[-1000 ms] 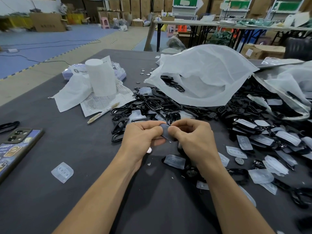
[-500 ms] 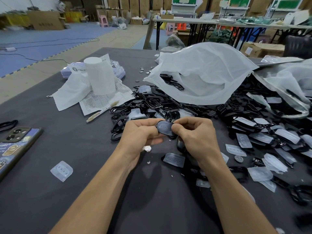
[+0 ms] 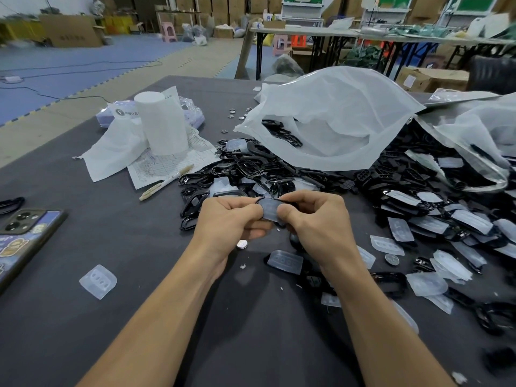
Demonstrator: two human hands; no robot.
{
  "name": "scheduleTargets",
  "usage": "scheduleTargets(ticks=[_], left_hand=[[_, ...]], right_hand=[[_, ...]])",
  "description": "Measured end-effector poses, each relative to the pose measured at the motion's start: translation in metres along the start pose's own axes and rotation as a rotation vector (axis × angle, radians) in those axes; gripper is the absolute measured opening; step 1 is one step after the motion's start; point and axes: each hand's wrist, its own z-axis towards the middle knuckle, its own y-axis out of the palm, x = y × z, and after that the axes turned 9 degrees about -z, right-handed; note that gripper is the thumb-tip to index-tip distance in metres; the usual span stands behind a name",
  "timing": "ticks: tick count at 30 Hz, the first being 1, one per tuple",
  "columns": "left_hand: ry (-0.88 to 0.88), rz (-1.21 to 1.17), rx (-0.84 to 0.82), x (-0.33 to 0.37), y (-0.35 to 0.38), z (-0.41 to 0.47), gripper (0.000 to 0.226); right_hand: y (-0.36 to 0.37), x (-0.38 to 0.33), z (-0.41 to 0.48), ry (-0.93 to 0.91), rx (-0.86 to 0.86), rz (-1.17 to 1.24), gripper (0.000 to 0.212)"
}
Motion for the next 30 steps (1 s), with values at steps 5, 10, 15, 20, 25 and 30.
scheduleTargets(ticks=[5, 10, 15, 20, 25, 30], left_hand=[[-0.023, 0.001, -0.06, 0.0011, -0.0022, 0.0006, 0.016], [-0.033, 0.022, -0.141, 0.0036, -0.005, -0.0019, 0.037], [0.001, 0.057, -0.072, 0.0011, -0.0031, -0.0012, 0.012], [0.008, 0.059, -0.03, 0.0, -0.0031, 0.0008, 0.008], [0.023, 0.069, -0.048, -0.001, -0.0018, 0.0005, 0.015], [0.052, 0.1, 0.004, -0.0039, -0.0003, 0.0022, 0.013]], right_hand=[[-0.0023, 0.0016, 0.002, -0.012, 0.024, -0.041, 0.018], [-0.0038, 0.0009, 0.0016, -0.015, 0.042, -0.074, 0.016], [-0.0036, 0.0004, 0.0001, -0.037, 0.044, -0.097, 0.017], [-0.0007, -0.0003, -0.0016, -0.04, 0.036, -0.057, 0.016], [0.0018, 0.0006, -0.0004, -0.003, 0.01, -0.049, 0.019], [0.0025, 0.0001, 0.0005, 0.009, -0.017, -0.026, 0.026]])
